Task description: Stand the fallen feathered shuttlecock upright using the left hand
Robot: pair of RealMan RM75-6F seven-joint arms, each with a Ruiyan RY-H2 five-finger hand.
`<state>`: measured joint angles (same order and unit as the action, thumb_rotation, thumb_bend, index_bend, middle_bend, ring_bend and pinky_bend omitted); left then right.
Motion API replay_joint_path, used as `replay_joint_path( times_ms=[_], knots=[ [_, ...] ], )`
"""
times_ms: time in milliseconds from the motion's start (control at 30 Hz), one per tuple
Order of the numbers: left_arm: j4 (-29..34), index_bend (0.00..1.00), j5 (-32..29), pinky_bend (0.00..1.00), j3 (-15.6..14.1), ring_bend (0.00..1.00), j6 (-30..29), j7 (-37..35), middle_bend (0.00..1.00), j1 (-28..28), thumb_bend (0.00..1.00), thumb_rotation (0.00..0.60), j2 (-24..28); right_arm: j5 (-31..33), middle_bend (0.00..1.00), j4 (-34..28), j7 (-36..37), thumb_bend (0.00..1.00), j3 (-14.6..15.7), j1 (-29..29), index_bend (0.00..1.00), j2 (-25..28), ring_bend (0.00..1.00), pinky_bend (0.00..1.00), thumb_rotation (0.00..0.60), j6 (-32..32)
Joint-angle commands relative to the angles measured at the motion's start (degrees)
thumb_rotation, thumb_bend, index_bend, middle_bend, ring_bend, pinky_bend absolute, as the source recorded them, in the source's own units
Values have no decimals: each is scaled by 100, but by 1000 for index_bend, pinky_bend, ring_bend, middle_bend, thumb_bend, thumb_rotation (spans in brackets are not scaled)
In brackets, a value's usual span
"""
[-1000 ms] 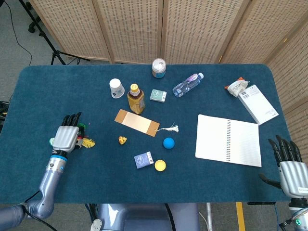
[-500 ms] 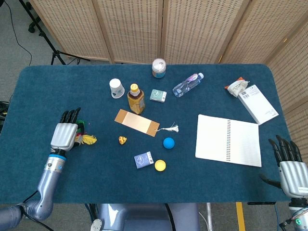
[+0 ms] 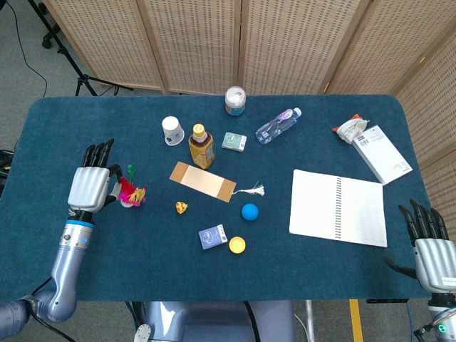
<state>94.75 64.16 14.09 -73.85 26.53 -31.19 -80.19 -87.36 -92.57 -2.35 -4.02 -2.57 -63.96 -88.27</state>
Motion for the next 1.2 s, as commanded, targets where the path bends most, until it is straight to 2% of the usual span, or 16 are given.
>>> replay_joint_path(
  times_ms=[33, 467, 700, 933, 1133, 1200],
  knots=[
    [51, 721, 74, 0, 16, 0, -75, -10, 0, -1, 465, 600, 12, 19, 0, 13, 10, 0, -7, -3, 0, -1, 0, 0, 600, 14],
    [-254, 721, -83, 0, -341, 0, 91, -54, 0, 199, 456, 600, -46, 14, 0, 1, 1, 0, -6, 16, 0, 4, 0, 0, 600, -16],
    [-192, 711, 6, 0, -347, 0, 34, -167, 0, 272, 392, 600, 73, 12, 0, -4, -48, 0, -7, 11, 0, -19, 0, 0, 600, -11],
    [55, 539, 190, 0, -275, 0, -145, -222, 0, 319, 342, 600, 251, 24, 0, 3, -57, 0, -3, 7, 0, -25, 0, 0, 600, 13],
    [462, 347, 349, 0, -281, 0, -245, -224, 0, 402, 189, 600, 573, 9, 0, -4, -50, 0, -18, 26, 0, -30, 0, 0, 600, -51],
    [593, 311, 400, 0, -286, 0, -284, -287, 0, 446, 156, 600, 664, -7, 0, 8, -49, 0, -25, 34, 0, -46, 0, 0, 600, -86]
  ],
)
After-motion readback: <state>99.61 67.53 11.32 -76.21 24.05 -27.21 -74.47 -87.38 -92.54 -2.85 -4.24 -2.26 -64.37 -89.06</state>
